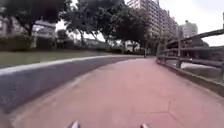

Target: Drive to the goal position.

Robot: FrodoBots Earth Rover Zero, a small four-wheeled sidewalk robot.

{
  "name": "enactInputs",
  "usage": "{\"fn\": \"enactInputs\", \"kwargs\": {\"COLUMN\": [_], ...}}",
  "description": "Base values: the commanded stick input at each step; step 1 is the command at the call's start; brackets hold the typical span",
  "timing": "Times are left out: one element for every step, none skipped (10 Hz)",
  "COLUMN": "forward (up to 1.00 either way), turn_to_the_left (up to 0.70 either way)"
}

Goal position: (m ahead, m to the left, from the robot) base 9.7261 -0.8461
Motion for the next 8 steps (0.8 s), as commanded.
{"fn": "enactInputs", "kwargs": {"forward": [0.7, 0.7, 0.7, 0.7, 0.7, 0.7, 0.7, 0.7], "turn_to_the_left": [0.0, -0.01, -0.19, -0.33, -0.33, -0.33, -0.33, -0.33]}}
